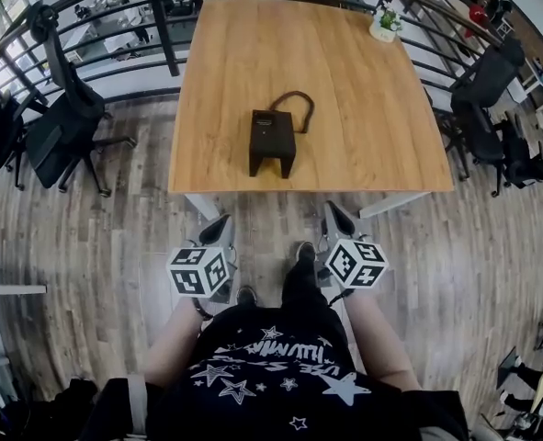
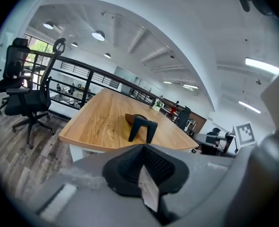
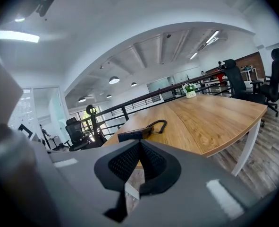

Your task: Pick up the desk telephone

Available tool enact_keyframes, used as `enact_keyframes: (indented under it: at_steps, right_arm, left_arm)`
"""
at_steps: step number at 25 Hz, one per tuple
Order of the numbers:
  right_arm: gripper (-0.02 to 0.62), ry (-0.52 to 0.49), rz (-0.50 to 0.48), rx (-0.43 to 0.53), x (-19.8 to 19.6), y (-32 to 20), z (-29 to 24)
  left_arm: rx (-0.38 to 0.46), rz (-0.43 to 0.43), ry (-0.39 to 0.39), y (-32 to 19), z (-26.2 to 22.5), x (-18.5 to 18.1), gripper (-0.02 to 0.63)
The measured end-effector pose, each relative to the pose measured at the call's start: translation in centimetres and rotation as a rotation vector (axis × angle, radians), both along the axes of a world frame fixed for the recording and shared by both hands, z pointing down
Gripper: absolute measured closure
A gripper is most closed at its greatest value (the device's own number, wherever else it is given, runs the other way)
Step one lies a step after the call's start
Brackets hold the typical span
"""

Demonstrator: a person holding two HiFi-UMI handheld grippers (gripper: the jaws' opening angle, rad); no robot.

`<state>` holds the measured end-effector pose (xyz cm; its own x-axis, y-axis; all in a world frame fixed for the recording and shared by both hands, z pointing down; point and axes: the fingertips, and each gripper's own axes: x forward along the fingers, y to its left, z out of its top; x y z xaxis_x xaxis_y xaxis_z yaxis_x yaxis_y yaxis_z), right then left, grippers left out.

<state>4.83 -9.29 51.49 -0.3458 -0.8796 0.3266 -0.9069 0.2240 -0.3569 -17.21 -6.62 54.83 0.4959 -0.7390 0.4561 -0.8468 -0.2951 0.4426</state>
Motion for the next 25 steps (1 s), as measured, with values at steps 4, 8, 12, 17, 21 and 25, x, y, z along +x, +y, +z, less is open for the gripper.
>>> enact_keyframes:
  at_steps: [4,8,12,17,21,25]
  right_arm:
    - [0.594,-0.022,-0.021,-0.007,0.5,-2.0,0.5]
    - [0.594,-0.038,-0.043,-0.004,1.7,-5.0,0.5]
    - [0.594,-0.048,-0.067,-0.004,3.2,-8.3,0.5]
    - [0.594,-0.068,-0.086,-0.022,4.8,-11.8,1.2]
    - [0.594,-0.081,-0.103,-0.029,5.9,-14.2,1.8]
    - [0.594,-0.101,-0.109,-0.045,6.9,-16.7,2.2]
  left_arm:
    - [-0.029,-0.064,-0.004,-1.3,0.7,0.1,0.604]
    - [-0.061,-0.082,0.017,-3.2,0.9,1.5,0.604]
    - [-0.089,-0.090,0.057,-5.6,0.8,3.8,0.604]
    - [-0.114,-0.106,0.138,-8.6,1.0,6.7,0.603]
    - [-0.176,-0.128,0.361,-10.8,1.1,8.9,0.425]
    - [-0.248,-0.224,0.572,-13.0,1.5,9.8,0.340]
